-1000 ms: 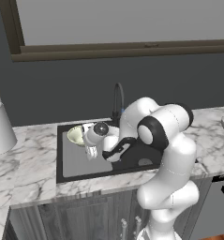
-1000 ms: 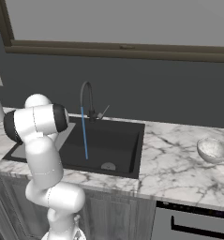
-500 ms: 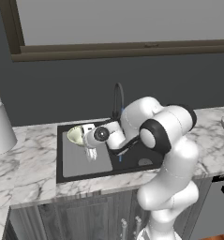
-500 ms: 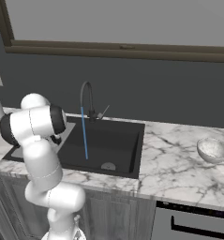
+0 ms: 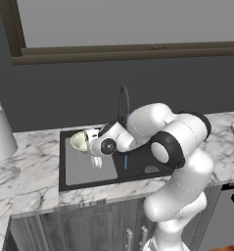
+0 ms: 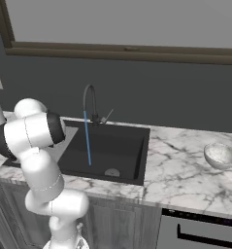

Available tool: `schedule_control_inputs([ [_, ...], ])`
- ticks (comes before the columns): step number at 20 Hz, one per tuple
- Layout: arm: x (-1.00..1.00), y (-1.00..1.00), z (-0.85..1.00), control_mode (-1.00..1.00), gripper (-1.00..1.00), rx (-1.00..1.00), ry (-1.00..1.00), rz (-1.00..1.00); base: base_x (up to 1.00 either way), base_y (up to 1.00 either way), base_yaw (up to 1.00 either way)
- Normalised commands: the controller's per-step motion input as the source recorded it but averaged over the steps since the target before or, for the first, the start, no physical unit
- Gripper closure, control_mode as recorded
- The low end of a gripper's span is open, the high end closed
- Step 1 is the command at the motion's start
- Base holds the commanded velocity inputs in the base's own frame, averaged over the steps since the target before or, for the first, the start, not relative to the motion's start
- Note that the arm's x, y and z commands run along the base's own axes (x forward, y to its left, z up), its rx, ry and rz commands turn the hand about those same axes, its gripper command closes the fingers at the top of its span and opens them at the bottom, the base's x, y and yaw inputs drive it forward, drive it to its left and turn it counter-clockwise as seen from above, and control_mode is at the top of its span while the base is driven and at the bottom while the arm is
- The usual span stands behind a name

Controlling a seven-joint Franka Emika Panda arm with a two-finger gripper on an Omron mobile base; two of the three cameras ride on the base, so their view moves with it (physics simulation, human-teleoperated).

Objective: Rinse each bowl for a few seconds and place them down in the sink or on the counter.

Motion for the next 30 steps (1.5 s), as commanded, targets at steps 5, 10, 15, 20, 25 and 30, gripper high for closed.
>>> schedule_control_inputs([
  [5, 0.0, 0.09, 0.5, -1.0, -1.0, -0.06, -0.09, -0.01, 0.0, 0.0, 0.0],
  [10, 0.0, 0.05, 0.54, -1.0, -1.0, -0.06, -0.08, -0.03, 0.0, 0.0, 0.0],
  [15, 0.0, 0.0, 0.57, -1.0, -1.0, -0.05, -0.08, -0.04, 0.0, 0.0, 0.0],
  [20, 0.0, 0.0, 0.6, -1.0, -1.0, -0.04, -0.07, -0.04, 0.0, 0.0, 0.0],
  [25, 0.0, 0.0, 0.62, -1.0, -1.0, -0.05, -0.03, -0.04, 0.0, 0.0, 0.0],
  [30, -0.05, -0.04, 0.62, -1.0, -1.0, -0.02, 0.0, -0.06, 0.0, 0.0, 0.0],
])
